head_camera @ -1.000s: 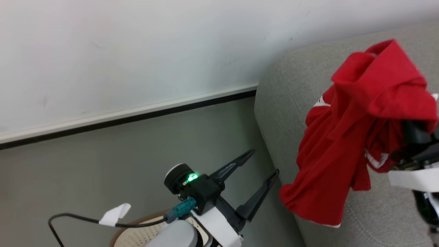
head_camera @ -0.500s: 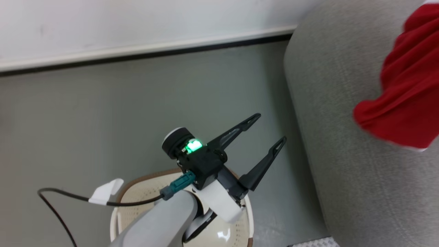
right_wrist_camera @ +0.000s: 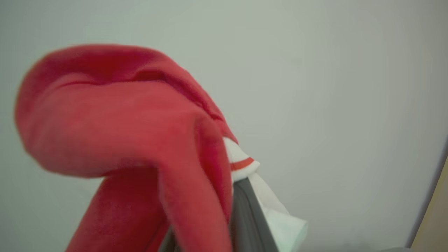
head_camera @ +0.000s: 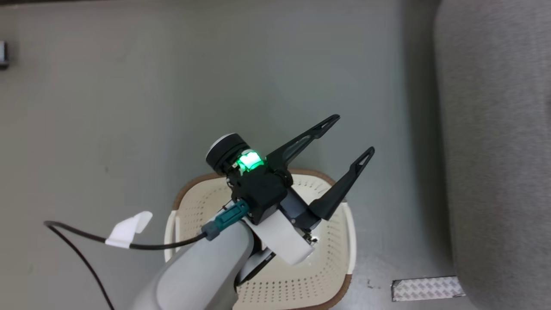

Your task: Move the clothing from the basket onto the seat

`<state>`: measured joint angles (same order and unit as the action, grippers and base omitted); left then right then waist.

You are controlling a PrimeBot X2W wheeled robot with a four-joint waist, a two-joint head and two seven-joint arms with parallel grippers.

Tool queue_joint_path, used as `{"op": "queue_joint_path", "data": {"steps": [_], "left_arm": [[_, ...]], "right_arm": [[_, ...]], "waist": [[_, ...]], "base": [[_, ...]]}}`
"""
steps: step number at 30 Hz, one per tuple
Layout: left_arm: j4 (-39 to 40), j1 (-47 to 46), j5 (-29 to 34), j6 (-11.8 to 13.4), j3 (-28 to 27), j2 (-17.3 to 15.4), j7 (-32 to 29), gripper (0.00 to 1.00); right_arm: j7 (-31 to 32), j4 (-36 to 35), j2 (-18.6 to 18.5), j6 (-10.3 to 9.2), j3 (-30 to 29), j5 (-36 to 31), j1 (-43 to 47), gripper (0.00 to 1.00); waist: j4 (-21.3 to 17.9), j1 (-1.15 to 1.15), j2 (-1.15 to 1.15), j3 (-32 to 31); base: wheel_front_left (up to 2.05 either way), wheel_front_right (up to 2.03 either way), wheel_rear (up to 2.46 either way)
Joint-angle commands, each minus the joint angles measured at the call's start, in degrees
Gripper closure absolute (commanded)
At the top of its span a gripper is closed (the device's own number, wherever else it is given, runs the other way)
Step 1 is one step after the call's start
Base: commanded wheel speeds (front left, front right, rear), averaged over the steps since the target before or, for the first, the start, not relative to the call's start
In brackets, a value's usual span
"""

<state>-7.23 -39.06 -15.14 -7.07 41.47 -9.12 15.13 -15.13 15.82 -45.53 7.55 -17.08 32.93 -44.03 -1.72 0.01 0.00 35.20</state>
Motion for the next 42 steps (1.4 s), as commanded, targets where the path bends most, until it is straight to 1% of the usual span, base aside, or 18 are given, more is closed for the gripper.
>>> {"op": "queue_joint_path", "data": {"steps": [1,6,14,17,20,24,25,26,27,28,29,35,36,42], "left_arm": [[0.3,-0.8,0.6,-0.2,-0.2,0.3,0.0,0.0],[0.6,-1.1,1.0,-0.4,-0.9,0.4,0.0,0.0],[0.3,-0.7,1.2,-0.4,-1.4,1.2,0.0,0.0],[0.0,-0.6,1.1,-0.4,-1.5,1.4,0.0,0.0],[-0.2,-0.4,0.9,-0.4,-1.7,1.7,0.0,0.0],[-0.4,0.1,0.7,-0.4,-2.0,1.8,0.0,0.0],[-0.5,0.2,0.6,-0.4,-2.1,1.8,0.0,0.0],[-0.6,0.4,0.5,-0.4,-2.2,1.8,0.0,0.0],[-0.7,0.7,0.5,-0.4,-2.2,1.7,0.0,0.0],[-0.7,0.8,0.4,-0.5,-2.3,1.7,0.0,0.0],[-0.8,1.0,0.3,-0.5,-2.4,1.7,0.0,0.0],[-1.7,3.1,-0.2,-0.4,-3.0,1.6,0.0,0.0],[-1.7,3.1,-0.2,-0.4,-3.0,1.6,0.0,0.0],[-2.8,7.2,-1.0,-0.4,-4.6,1.5,0.0,0.0]], "right_arm": [[0.0,1.9,-1.2,-0.13,0.0,-0.2,-1.2,1.0],[0.8,8.4,-2.2,-0.13,3.6,-0.6,-1.5,1.0],[3.4,17.6,-0.4,-0.13,10.0,0.6,-0.4,1.0],[5.6,20.5,-0.1,-0.13,13.6,1.1,-0.5,1.0],[10.1,23.3,0.2,-0.13,17.5,2.7,-0.8,1.0],[12.1,25.2,-0.4,-0.13,20.8,4.6,-1.9,1.0],[12.0,25.7,-0.5,-0.13,21.4,4.9,-2.1,0.93],[12.0,26.1,-0.6,-0.13,22.1,5.2,-2.4,0.78],[12.0,26.4,-0.7,-0.13,22.7,5.4,-2.6,0.57],[12.0,26.7,-0.7,-0.13,23.3,5.6,-2.7,0.05],[11.8,27.0,-0.6,-0.13,24.0,5.8,-2.8,0.0],[11.6,28.7,-0.3,-0.13,28.5,6.7,-2.5,0.0],[11.6,28.7,-0.3,-0.13,28.5,6.7,-2.5,0.0],[9.5,28.8,-0.7,-0.13,33.3,6.7,-0.8,0.0]], "waist": [[1.8,-0.01,0.0,1.8],[3.0,-0.01,0.0,3.3],[3.7,-0.01,0.0,3.6],[3.6,-0.01,0.0,3.3],[3.4,-0.01,0.0,2.9],[3.2,-0.01,0.0,2.1],[3.2,-0.01,0.0,1.8],[3.1,-0.01,0.0,1.3],[3.0,-0.01,0.0,0.8],[2.9,-0.01,0.0,0.3],[2.8,-0.01,0.0,-0.4],[1.7,-0.01,0.0,-5.7],[1.7,-0.01,0.0,-5.7],[0.5,-0.01,0.0,-13.9]], "base": [[0.0,0.0,0.0],[0.0,0.0,0.0],[0.0,0.0,0.0],[0.0,0.0,0.0],[0.0,0.0,0.0],[0.0,0.0,0.0],[0.0,0.0,0.0],[0.0,0.0,0.0],[0.0,0.0,0.0],[0.0,0.0,0.0],[0.0,0.0,0.0],[0.0,0.0,0.0],[0.0,0.0,0.0],[0.0,0.0,0.0]]}}
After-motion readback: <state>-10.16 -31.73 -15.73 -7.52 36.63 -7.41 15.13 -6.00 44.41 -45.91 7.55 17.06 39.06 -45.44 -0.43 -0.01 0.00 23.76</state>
